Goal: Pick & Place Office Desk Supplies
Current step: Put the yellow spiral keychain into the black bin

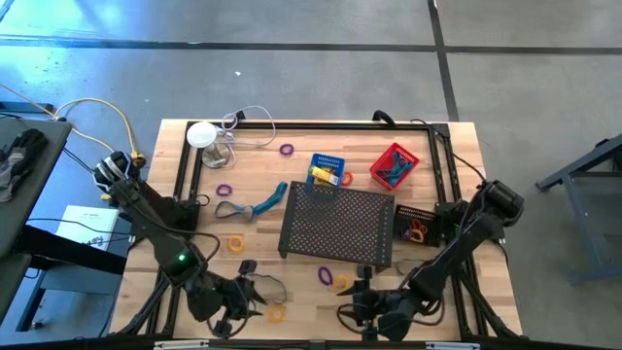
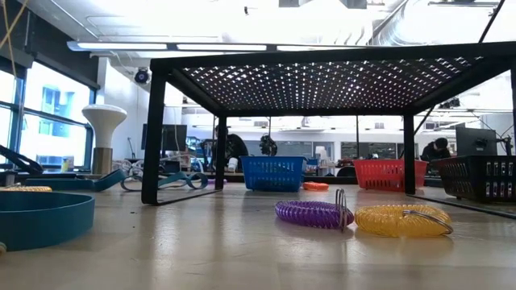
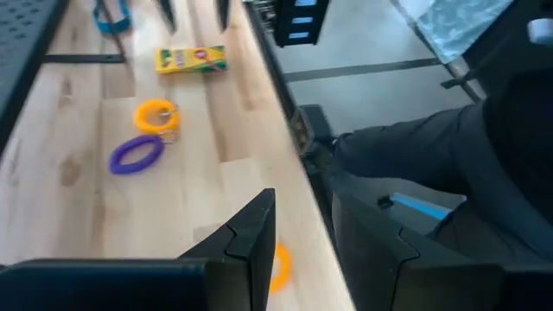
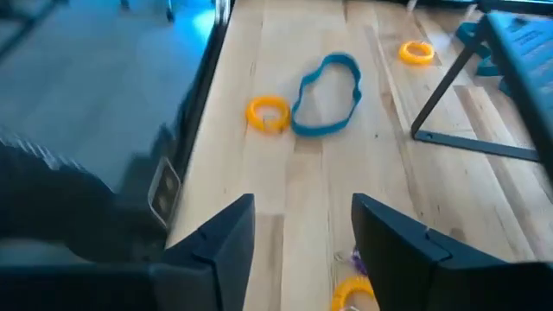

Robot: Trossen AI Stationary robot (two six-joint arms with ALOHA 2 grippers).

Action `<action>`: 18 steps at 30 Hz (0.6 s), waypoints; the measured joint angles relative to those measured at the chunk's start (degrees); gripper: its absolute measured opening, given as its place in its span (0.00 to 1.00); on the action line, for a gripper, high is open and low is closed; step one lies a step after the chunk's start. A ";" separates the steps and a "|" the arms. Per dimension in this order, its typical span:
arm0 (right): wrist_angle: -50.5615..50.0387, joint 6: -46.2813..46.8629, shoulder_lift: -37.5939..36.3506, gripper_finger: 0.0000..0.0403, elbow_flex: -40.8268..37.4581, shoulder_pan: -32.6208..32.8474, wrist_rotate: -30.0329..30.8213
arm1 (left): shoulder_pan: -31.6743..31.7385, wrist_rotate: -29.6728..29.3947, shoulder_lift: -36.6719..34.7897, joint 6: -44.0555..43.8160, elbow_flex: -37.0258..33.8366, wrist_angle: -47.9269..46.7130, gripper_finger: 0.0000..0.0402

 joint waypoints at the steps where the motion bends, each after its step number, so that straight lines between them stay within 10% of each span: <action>1: 0.00 -0.41 0.68 0.47 0.00 0.22 0.04 | -0.56 0.00 0.00 -0.12 0.00 0.25 0.28; 18: -1.40 9.02 12.41 0.44 0.00 -1.13 -0.47 | -2.79 -3.29 2.75 -0.14 0.00 1.91 0.28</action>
